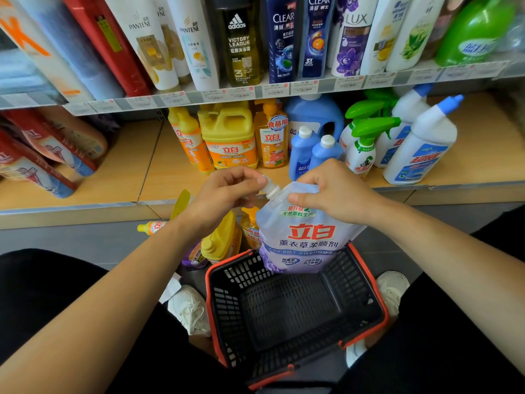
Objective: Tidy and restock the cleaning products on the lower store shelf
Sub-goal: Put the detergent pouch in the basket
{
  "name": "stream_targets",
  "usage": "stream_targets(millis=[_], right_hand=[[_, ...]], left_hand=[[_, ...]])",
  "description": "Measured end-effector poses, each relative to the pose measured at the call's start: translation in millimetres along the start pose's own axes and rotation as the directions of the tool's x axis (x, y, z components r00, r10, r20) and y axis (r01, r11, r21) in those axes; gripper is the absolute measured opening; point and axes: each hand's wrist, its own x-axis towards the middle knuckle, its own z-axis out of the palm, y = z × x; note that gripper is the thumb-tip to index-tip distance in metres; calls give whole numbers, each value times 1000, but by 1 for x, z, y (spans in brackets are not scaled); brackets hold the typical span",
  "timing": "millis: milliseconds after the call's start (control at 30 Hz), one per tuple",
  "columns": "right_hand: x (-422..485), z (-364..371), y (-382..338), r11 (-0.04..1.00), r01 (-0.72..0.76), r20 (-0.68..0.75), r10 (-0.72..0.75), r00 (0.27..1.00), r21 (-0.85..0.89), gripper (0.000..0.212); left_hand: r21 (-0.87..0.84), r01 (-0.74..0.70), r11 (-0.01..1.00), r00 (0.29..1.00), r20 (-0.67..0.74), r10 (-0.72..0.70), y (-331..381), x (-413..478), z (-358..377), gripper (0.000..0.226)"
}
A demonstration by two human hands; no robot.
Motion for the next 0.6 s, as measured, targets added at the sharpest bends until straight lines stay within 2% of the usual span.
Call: stream_targets(millis=[133,267,467,600], right_hand=[[0,0,1,1000,14,-7,-14,1000,0,42],[1,0,3,1000,19,-9,-18,1000,1,44],[1,1,3,1000,17,-8,-17,1000,4,45],[2,1,3,1000,13,-8,-13,1000,-3,47]], left_hand=[[-83,10,996,1000,14,-9,2,0,-1,13],[-194,69,979,995,-59,-82,1,5,-4,30],[-173,82,982,994,-61,-94,-1,6,-5,29],[-97,24,995,1000,12,-23,-2,2,-6,15]])
